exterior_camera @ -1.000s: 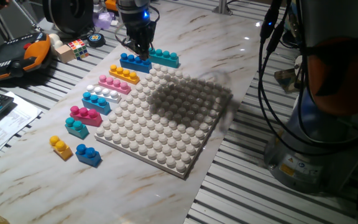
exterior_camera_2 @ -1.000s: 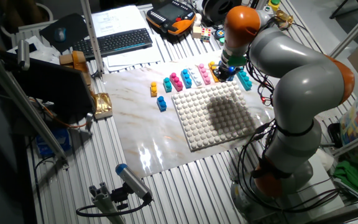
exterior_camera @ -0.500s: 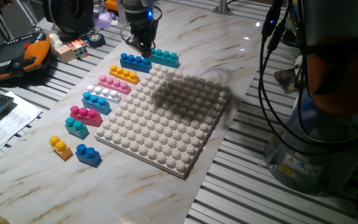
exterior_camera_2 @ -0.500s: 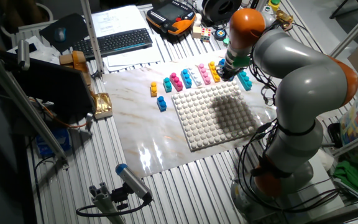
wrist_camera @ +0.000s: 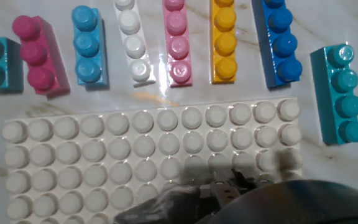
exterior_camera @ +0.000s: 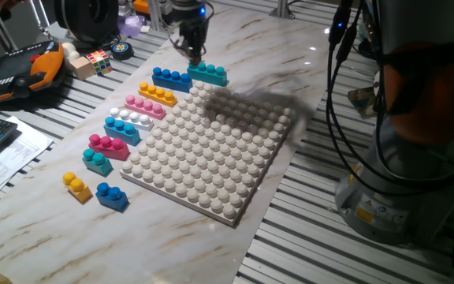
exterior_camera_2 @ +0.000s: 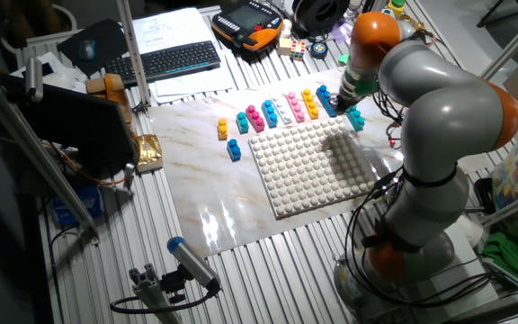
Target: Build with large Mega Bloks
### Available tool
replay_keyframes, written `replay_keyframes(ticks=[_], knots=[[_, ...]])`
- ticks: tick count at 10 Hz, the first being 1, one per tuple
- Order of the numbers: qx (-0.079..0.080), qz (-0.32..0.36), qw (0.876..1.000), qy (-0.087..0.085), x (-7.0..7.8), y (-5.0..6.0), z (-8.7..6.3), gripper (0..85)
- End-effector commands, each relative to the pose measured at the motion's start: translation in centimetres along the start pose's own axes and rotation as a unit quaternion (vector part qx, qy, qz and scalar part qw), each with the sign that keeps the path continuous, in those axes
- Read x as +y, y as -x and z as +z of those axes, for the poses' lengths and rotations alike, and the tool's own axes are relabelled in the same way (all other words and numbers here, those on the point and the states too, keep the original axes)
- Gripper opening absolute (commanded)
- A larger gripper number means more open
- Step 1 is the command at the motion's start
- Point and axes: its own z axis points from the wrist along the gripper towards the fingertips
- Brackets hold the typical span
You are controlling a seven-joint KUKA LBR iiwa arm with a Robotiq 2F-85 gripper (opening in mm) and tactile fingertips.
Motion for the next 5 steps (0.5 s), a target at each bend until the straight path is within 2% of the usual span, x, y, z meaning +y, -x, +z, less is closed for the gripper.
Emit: replay_keyframes(ticks=[1, 3, 5], knots=[[0.000, -0.002, 1.000, 0.001, -2.1, -0.1, 0.7, 0.7], [-0.006, -0.013, 1.000, 0.010, -3.7, -0.2, 2.3, 0.7], [-0.009, -0.028, 0.999, 0.012, -5.3, 0.3, 3.6, 0.7]])
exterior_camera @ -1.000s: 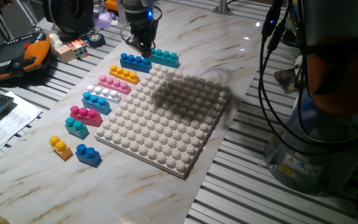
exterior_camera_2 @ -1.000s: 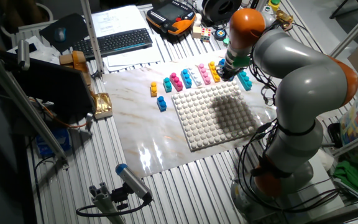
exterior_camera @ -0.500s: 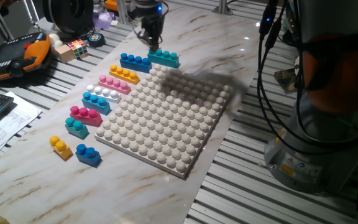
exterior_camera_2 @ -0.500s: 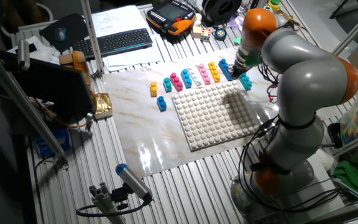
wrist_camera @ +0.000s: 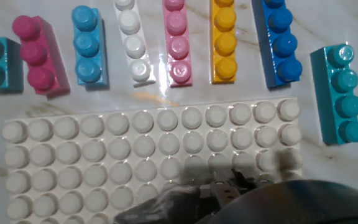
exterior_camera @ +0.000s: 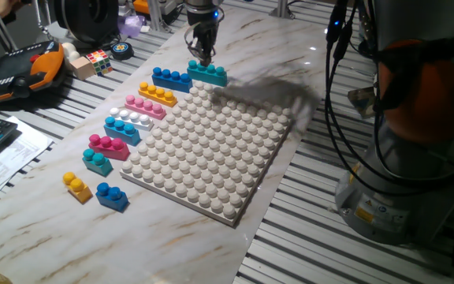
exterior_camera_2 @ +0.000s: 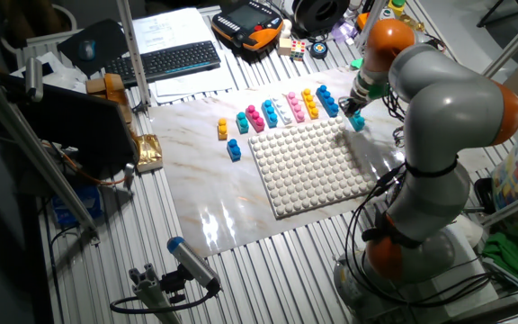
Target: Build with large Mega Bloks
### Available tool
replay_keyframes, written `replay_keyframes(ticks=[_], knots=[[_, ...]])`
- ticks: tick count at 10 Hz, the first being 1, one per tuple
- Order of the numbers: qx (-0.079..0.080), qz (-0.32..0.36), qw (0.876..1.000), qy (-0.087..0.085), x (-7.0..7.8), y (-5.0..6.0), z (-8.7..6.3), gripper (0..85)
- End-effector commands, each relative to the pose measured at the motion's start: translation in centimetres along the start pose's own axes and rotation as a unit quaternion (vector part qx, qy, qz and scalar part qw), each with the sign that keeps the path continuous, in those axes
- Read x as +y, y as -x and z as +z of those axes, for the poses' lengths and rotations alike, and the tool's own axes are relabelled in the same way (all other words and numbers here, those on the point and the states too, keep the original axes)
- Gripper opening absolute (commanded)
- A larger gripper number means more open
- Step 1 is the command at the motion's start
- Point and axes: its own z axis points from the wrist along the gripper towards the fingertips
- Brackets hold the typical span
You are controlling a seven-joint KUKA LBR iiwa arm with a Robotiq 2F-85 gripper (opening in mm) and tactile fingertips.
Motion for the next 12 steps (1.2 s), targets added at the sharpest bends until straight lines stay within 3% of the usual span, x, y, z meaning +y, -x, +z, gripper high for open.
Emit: replay_keyframes(ticks=[1, 4, 6, 7, 9, 10, 12], knots=[[0.000, -0.007, 1.000, -0.001, -0.9, 0.2, 0.3, 0.7], [-0.001, -0.020, 1.000, -0.002, -2.2, 0.5, 1.5, 0.7], [0.002, -0.028, 1.000, 0.013, -2.6, 0.7, 2.0, 0.7], [0.004, -0.030, 0.999, 0.016, -2.8, 0.8, 2.2, 4.7], [-0.007, -0.028, 1.000, -0.003, -3.2, 0.9, 2.3, 35.3], [-0.010, -0.028, 1.000, -0.002, -3.3, 0.9, 2.6, 46.7], [-0.013, -0.033, 0.999, 0.000, -3.6, 1.0, 3.3, 59.7]])
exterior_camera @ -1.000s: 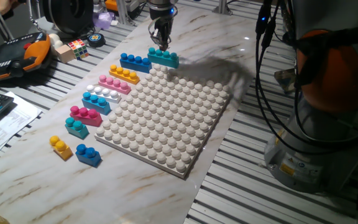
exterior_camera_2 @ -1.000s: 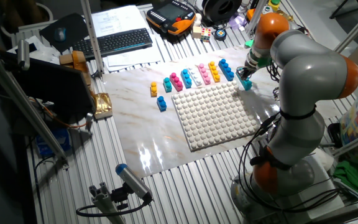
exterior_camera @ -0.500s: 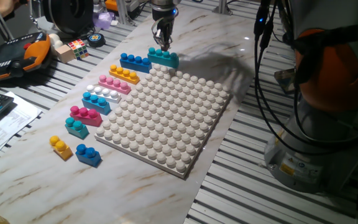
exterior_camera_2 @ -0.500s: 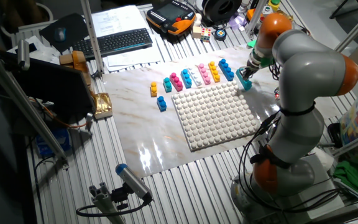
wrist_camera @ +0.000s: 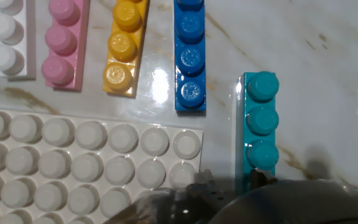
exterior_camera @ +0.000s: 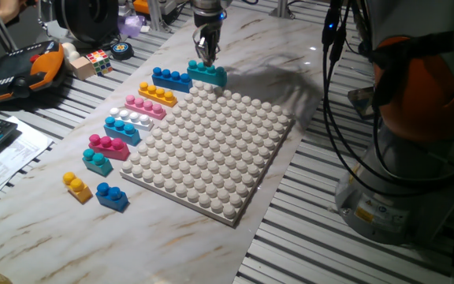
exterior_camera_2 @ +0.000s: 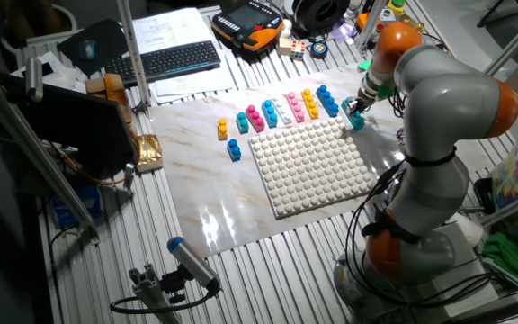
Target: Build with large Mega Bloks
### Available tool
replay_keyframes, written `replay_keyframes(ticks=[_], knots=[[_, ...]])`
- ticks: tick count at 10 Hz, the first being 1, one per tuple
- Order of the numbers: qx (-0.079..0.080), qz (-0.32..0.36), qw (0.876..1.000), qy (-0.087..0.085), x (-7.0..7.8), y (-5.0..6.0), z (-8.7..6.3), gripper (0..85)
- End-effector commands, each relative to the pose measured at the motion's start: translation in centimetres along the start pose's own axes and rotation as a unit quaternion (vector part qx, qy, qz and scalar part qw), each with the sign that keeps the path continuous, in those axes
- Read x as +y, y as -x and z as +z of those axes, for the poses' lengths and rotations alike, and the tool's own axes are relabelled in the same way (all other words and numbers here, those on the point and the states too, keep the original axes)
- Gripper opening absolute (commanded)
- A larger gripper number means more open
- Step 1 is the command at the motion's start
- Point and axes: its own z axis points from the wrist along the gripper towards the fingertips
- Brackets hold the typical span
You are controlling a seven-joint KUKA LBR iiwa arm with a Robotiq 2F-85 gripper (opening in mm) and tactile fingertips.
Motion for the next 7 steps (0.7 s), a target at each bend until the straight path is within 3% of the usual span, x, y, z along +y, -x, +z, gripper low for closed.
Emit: replay_keyframes(ticks=[1, 7], knots=[[-0.001, -0.002, 1.000, -0.002, -0.2, -0.1, 0.2, 63.0], [0.008, 0.002, 1.000, -0.007, -2.5, 0.1, 1.7, 63.3]])
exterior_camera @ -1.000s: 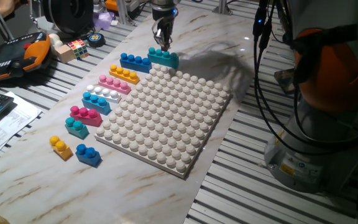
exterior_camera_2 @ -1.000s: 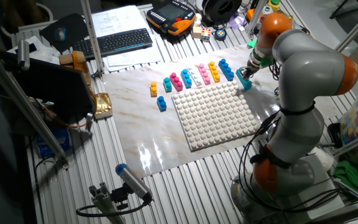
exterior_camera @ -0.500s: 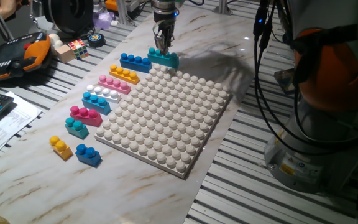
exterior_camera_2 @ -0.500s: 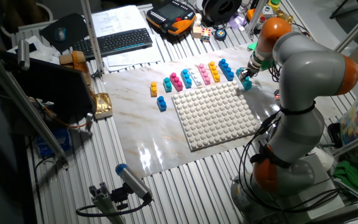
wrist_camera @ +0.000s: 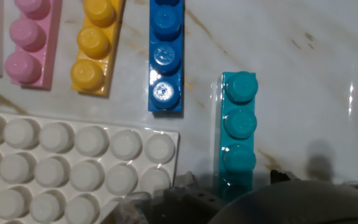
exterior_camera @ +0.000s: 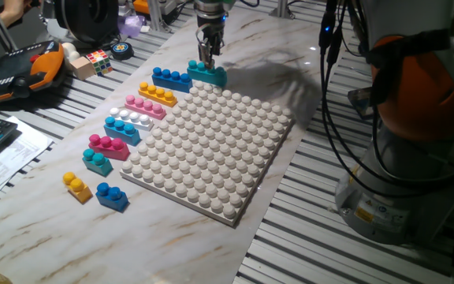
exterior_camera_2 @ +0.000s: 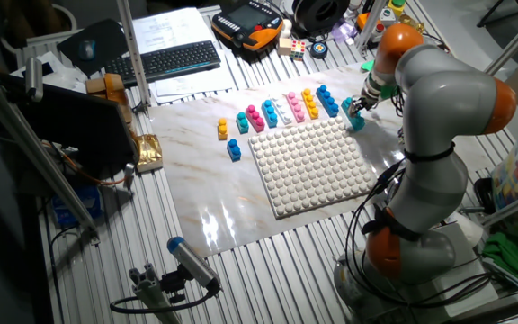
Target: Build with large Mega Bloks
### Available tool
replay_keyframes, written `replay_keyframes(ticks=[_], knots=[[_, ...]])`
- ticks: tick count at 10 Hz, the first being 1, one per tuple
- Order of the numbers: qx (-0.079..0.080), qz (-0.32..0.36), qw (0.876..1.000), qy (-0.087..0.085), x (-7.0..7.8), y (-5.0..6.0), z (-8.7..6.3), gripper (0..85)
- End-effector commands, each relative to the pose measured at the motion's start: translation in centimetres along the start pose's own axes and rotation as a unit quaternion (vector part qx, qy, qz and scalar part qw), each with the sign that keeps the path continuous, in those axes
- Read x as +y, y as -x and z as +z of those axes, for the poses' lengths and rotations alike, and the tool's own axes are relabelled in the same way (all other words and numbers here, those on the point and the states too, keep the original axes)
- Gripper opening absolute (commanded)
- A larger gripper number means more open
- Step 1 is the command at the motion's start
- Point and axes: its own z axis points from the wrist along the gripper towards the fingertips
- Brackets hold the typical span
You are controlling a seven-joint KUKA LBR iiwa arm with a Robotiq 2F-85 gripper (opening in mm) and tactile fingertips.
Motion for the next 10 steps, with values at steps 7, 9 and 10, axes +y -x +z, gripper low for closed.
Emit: replay_keyframes(ticks=[7, 9, 10], knots=[[-0.005, -0.002, 1.000, 0.006, -0.4, 0.0, 2.3, 62.3], [-0.006, -0.007, 1.000, 0.008, -0.4, 0.1, 2.9, 62.0], [-0.007, -0.010, 1.000, 0.009, -0.4, 0.1, 3.1, 62.0]])
